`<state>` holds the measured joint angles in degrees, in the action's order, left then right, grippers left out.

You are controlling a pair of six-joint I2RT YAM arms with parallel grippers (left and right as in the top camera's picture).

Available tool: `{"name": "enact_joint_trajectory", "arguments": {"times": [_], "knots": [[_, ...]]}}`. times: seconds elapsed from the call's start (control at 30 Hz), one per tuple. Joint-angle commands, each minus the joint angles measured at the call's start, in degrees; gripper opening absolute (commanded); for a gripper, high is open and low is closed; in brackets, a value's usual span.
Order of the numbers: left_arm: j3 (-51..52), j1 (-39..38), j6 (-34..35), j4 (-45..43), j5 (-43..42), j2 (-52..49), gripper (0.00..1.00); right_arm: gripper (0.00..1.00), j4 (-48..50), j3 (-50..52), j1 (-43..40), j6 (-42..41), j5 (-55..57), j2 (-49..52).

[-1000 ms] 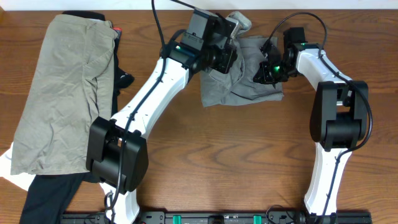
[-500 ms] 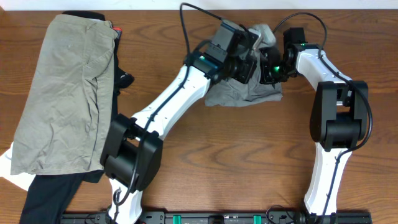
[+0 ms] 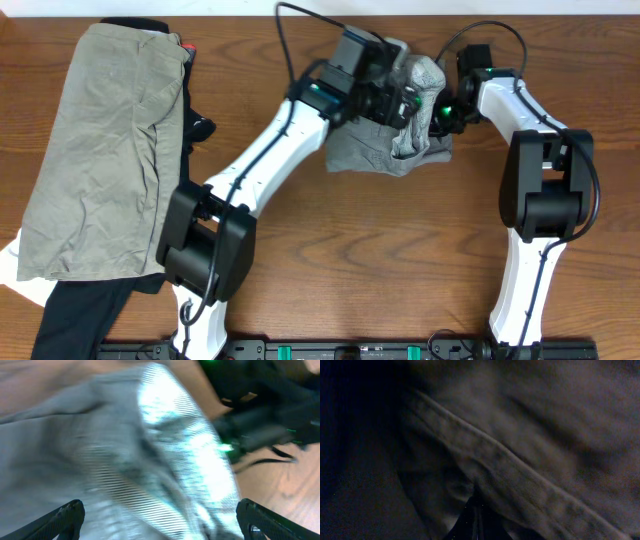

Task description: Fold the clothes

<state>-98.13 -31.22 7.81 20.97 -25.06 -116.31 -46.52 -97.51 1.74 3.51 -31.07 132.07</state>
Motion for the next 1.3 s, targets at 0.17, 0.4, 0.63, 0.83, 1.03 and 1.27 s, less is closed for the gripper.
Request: {"name": "enact_joint_trajectory", "arguments": {"times": [0.17, 0.4, 0.63, 0.83, 1.03, 1.27], "knots": [[-1.11, 6.69, -0.09, 2.32, 0.72, 5.01, 0.98, 0.01, -3.72, -4.63, -4.74, -0.22, 2.34, -9.38], [-1.11, 15.93, -0.5, 9.07, 0.7, 9.86, 0.98, 0.2, -8.35, -4.66, -5.55, 2.91, 2.34, -15.61], [-1.09, 22.86, -1.16, 16.35, 0.68, 10.84, 0.98, 0.36, -14.56, -4.63, -4.37, 6.05, 4.31, -18.03], [-1.09, 23.58, -5.68, 19.17, 0.7, 10.78, 0.98, 0.47, -15.91, -4.55, -1.97, 6.05, 7.34, -17.84], [-1.09, 23.5, -5.9, 19.3, 0.72, 10.75, 0.98, 0.55, -15.93, -4.42, 2.43, 5.11, 11.89, -16.31], [-1.09, 23.5, -5.9, 19.74, 0.7, 10.75, 0.98, 0.47, -16.46, -4.37, 6.73, 1.9, 20.59, -12.68]]}}
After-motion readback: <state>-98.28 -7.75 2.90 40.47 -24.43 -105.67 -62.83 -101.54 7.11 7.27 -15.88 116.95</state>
